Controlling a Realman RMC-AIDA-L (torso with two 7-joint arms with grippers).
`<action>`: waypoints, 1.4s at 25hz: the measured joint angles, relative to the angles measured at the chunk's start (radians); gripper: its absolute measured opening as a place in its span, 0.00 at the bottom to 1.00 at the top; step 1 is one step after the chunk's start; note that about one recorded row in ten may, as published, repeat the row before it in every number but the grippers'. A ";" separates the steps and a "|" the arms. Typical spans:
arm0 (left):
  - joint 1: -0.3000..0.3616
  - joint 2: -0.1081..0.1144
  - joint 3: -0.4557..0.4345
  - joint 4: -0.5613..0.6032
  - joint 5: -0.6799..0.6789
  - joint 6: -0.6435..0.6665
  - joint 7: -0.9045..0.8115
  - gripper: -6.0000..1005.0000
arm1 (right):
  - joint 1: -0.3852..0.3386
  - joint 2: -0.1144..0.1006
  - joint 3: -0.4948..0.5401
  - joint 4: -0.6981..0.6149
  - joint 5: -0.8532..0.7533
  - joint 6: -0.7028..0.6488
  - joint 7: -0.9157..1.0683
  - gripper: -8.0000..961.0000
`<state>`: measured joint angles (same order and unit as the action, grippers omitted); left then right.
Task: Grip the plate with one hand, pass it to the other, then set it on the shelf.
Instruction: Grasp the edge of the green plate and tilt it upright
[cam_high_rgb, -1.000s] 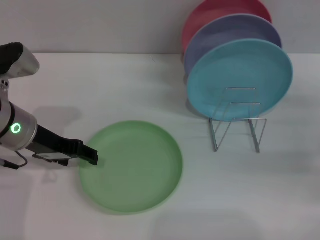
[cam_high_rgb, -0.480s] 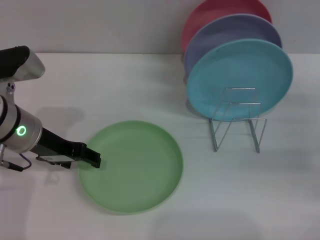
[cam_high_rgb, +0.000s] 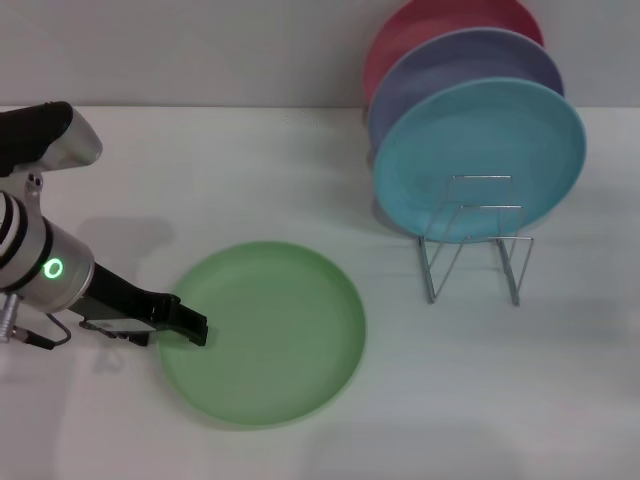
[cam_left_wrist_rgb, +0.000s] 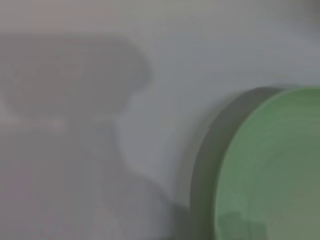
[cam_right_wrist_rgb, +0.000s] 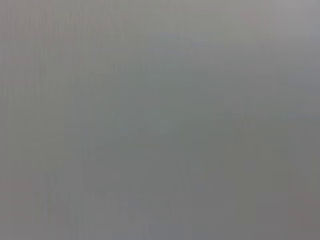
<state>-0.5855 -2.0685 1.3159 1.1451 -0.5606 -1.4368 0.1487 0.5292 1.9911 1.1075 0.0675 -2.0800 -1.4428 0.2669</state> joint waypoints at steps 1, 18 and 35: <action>-0.002 0.000 0.005 -0.001 0.000 0.001 0.000 0.77 | 0.000 0.000 0.000 0.000 0.000 0.000 0.000 0.55; -0.007 0.002 0.010 0.003 0.005 0.007 0.007 0.52 | -0.003 0.000 0.000 0.004 0.000 -0.001 0.000 0.55; -0.017 0.004 0.009 0.015 0.005 -0.007 0.009 0.44 | -0.001 0.000 0.000 0.003 0.000 -0.001 0.001 0.55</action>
<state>-0.6028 -2.0647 1.3252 1.1597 -0.5553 -1.4441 0.1579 0.5277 1.9911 1.1074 0.0705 -2.0800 -1.4435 0.2677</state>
